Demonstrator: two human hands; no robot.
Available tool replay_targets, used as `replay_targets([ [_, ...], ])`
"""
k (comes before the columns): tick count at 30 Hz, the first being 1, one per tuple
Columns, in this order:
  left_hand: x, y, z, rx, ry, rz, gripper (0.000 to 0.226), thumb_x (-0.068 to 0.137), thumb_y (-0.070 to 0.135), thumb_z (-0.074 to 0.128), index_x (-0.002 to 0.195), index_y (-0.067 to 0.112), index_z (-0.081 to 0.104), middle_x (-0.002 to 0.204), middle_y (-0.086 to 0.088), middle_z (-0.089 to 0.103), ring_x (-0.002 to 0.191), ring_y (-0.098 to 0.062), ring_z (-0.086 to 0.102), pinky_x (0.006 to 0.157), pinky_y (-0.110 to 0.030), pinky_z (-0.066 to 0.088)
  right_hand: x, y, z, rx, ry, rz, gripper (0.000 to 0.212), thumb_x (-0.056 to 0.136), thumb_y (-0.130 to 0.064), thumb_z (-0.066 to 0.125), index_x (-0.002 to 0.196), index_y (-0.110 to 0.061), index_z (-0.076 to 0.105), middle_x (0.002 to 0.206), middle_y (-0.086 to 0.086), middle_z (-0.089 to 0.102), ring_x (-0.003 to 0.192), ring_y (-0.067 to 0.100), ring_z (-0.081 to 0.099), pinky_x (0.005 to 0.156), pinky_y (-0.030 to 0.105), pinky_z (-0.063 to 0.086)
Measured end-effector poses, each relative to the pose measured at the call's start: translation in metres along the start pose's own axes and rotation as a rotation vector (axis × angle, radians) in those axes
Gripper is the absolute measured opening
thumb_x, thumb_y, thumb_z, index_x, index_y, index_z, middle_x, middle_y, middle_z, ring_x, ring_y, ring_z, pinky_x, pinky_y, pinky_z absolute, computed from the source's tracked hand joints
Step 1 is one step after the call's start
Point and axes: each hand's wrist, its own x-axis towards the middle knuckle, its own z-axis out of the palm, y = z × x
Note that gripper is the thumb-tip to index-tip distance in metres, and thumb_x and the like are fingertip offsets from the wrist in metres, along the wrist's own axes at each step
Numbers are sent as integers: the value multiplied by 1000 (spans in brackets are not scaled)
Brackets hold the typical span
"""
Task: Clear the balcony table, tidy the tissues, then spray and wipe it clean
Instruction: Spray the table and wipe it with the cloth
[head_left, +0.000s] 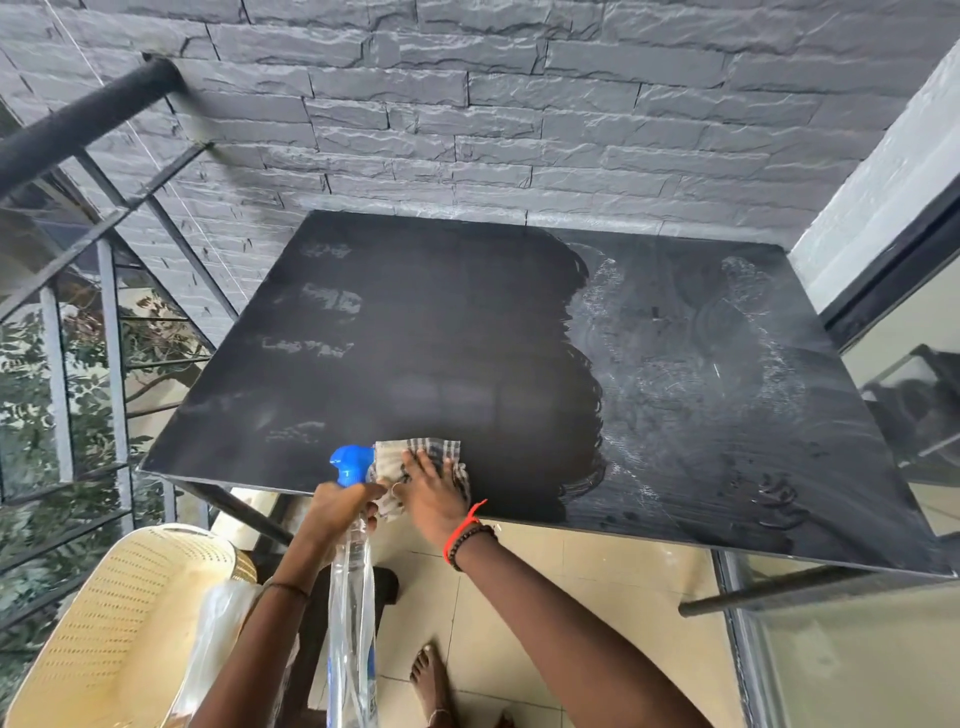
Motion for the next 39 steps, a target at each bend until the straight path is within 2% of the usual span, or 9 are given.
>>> replay_targets([
  [5, -1, 1, 9, -4, -24, 1, 13, 78, -3, 62, 68, 1, 55, 45, -3, 48, 38, -17, 44, 47, -26, 38, -47, 31, 7, -52, 59, -32, 43, 93, -8, 32, 128, -16, 57, 157, 12, 17, 144, 31, 14, 114, 57, 12],
  [9, 1, 0, 26, -23, -74, -15, 16, 79, -1, 63, 69, 5, 52, 46, -2, 46, 40, -15, 43, 47, -26, 39, -109, 100, 13, -31, 173, 156, 63, 72, -7, 29, 114, -34, 68, 137, 9, 53, 121, 29, 55, 99, 49, 42],
  [12, 1, 1, 40, 9, -96, 1, 18, 80, 1, 65, 67, 4, 53, 44, 0, 47, 40, -16, 45, 49, -28, 40, -120, 146, 5, 16, 154, 267, 60, 92, -1, 37, 139, -38, 43, 155, 8, 24, 141, 29, 27, 115, 43, 21],
  [14, -2, 5, 53, 35, -110, 12, 20, 80, 1, 65, 65, 5, 53, 43, -1, 46, 39, -16, 44, 49, -27, 40, -112, 148, -2, 18, 161, 312, 60, 95, -3, 29, 144, -36, 33, 158, 8, 15, 144, 28, 16, 117, 44, 17],
  [19, -5, 18, 82, 41, -170, 29, 21, 80, 0, 64, 65, 6, 51, 47, -3, 45, 42, -18, 42, 46, -25, 39, -107, 122, 1, -6, 172, 267, 65, 87, -5, 16, 145, -28, 36, 157, 13, 14, 145, 32, 13, 116, 48, 11],
  [23, -9, 28, 104, 37, -229, 23, 22, 80, 0, 63, 66, 8, 48, 48, -3, 42, 39, -16, 40, 43, -23, 38, -147, 141, 19, 32, 188, 230, 71, 74, -9, 17, 129, -31, 58, 145, 12, 43, 131, 35, 44, 104, 53, 37],
  [27, -12, 30, 124, 84, -277, 51, 21, 80, 3, 65, 68, 8, 48, 45, -1, 44, 38, -16, 43, 45, -25, 40, -193, 204, 22, 8, 226, 397, 70, 88, 5, 32, 144, -37, 34, 158, 2, 13, 146, 26, 13, 117, 43, 13],
  [34, -24, 33, 181, 206, -343, 40, 19, 77, 6, 66, 67, 6, 49, 48, -3, 46, 38, -17, 43, 42, -25, 40, -209, 251, 13, 53, 247, 621, 75, 81, 14, 43, 140, -32, 42, 154, 13, 26, 141, 30, 28, 116, 35, 23],
  [39, -32, 43, 222, 229, -421, 27, 17, 78, 6, 66, 72, 5, 50, 51, -4, 46, 38, -16, 43, 42, -24, 40, -209, 246, 13, 80, 259, 654, 78, 84, 15, 36, 144, -34, 35, 158, 7, 15, 145, 25, 15, 118, 35, 17],
])
